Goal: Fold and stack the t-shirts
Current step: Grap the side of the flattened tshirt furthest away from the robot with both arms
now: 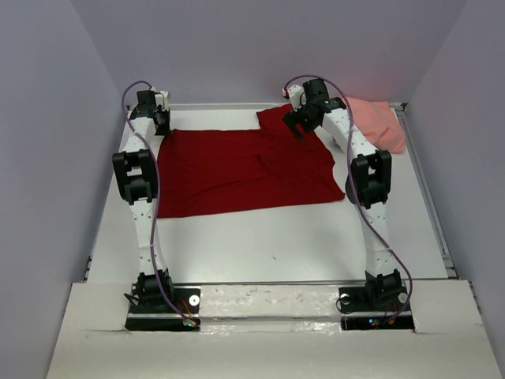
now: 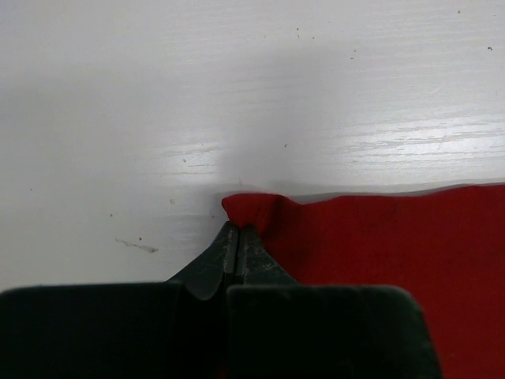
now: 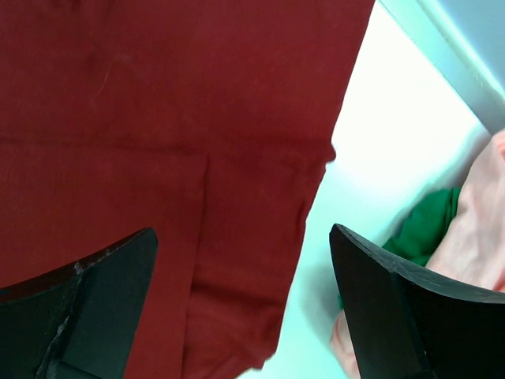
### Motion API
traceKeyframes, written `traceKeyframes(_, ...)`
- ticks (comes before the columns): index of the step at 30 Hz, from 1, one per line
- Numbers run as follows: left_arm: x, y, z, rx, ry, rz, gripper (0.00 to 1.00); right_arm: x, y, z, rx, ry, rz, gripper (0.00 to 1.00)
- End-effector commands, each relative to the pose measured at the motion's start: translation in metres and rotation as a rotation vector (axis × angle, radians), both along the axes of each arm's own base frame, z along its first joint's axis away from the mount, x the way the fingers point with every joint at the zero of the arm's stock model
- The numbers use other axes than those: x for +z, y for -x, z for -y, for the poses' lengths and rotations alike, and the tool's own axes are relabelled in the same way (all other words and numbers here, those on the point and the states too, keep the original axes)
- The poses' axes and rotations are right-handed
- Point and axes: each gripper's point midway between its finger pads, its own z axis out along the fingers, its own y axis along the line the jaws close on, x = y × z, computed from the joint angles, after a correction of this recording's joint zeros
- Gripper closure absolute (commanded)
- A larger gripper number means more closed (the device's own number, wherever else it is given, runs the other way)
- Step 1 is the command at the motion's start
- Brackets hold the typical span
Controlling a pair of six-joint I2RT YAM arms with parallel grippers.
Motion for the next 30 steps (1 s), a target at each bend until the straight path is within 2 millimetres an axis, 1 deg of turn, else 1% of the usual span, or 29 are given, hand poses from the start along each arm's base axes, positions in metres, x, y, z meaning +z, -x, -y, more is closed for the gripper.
traceKeyframes(1,-0.007,0.022,0.000,0.000,-0.022,-0.077,1.00,0.021,-0.040,-0.008,-0.015,-0.047,0.143,0.04)
traceKeyframes(2,-0.007,0.022,0.001,-0.001,-0.022,-0.077,1.00,0.016,-0.045,-0.007,-0.021,-0.040,0.151,0.04)
traceKeyframes(4,-0.004,0.024,0.001,-0.002,-0.020,-0.078,1.00,0.019,-0.053,-0.006,-0.038,-0.039,0.187,0.03)
traceKeyframes(5,-0.003,0.024,0.000,-0.001,-0.020,-0.078,1.00,0.018,-0.055,-0.007,-0.038,-0.040,0.192,0.03)
traceKeyframes(6,-0.002,0.026,0.001,-0.002,-0.019,-0.078,1.00,0.012,-0.059,-0.008,-0.035,-0.041,0.204,0.03)
traceKeyframes(7,-0.004,0.027,0.001,-0.001,-0.018,-0.083,1.00,0.012,-0.059,-0.008,-0.032,-0.039,0.205,0.03)
traceKeyframes(9,0.001,0.028,0.001,-0.001,-0.015,-0.077,1.00,0.004,-0.067,0.006,-0.072,-0.002,0.230,0.03)
traceKeyframes(11,0.003,0.031,0.003,-0.004,-0.011,-0.079,1.00,-0.002,-0.075,0.009,-0.090,0.013,0.248,0.03)
traceKeyframes(12,0.001,0.033,0.003,-0.002,-0.011,-0.084,1.00,-0.004,-0.079,0.017,-0.112,0.021,0.255,0.03)
traceKeyframes(13,0.001,0.035,0.003,-0.003,-0.009,-0.087,1.00,-0.006,-0.082,0.019,-0.120,0.027,0.261,0.02)
traceKeyframes(14,0.004,0.035,0.004,-0.005,-0.010,-0.082,1.00,-0.011,-0.087,0.030,-0.147,0.044,0.270,0.02)
traceKeyframes(15,0.006,0.036,0.004,-0.006,-0.011,-0.081,1.00,-0.011,-0.089,0.033,-0.159,0.056,0.280,0.02)
traceKeyframes(17,0.008,0.038,0.004,-0.007,-0.011,-0.082,1.00,-0.017,-0.096,0.053,-0.205,0.087,0.293,0.02)
traceKeyframes(18,0.009,0.039,0.004,-0.006,-0.008,-0.082,1.00,-0.018,-0.098,0.057,-0.225,0.099,0.303,0.02)
traceKeyframes(20,0.011,0.040,0.006,-0.010,-0.006,-0.082,1.00,-0.023,-0.101,0.083,-0.278,0.106,0.298,0.02)
traceKeyframes(21,0.011,0.040,0.006,-0.011,-0.002,-0.083,1.00,-0.024,-0.102,0.091,-0.300,0.107,0.298,0.03)
traceKeyframes(22,0.012,0.041,0.006,-0.013,0.000,-0.082,1.00,-0.025,-0.102,0.097,-0.318,0.101,0.294,0.04)
traceKeyframes(23,0.013,0.041,0.008,-0.015,0.002,-0.082,1.00,-0.025,-0.103,0.097,-0.322,0.100,0.296,0.04)
traceKeyframes(25,0.012,0.042,0.007,-0.015,0.005,-0.085,1.00,-0.029,-0.104,0.118,-0.353,0.111,0.288,0.04)
traceKeyframes(26,0.012,0.042,0.008,-0.015,0.006,-0.085,1.00,-0.030,-0.104,0.118,-0.350,0.108,0.288,0.04)
traceKeyframes(28,0.012,0.042,0.008,-0.012,0.008,-0.085,1.00,-0.030,-0.104,0.131,-0.364,0.106,0.282,0.05)
traceKeyframes(30,0.012,0.042,0.010,-0.015,0.015,-0.086,1.00,-0.031,-0.104,0.129,-0.355,0.099,0.279,0.05)
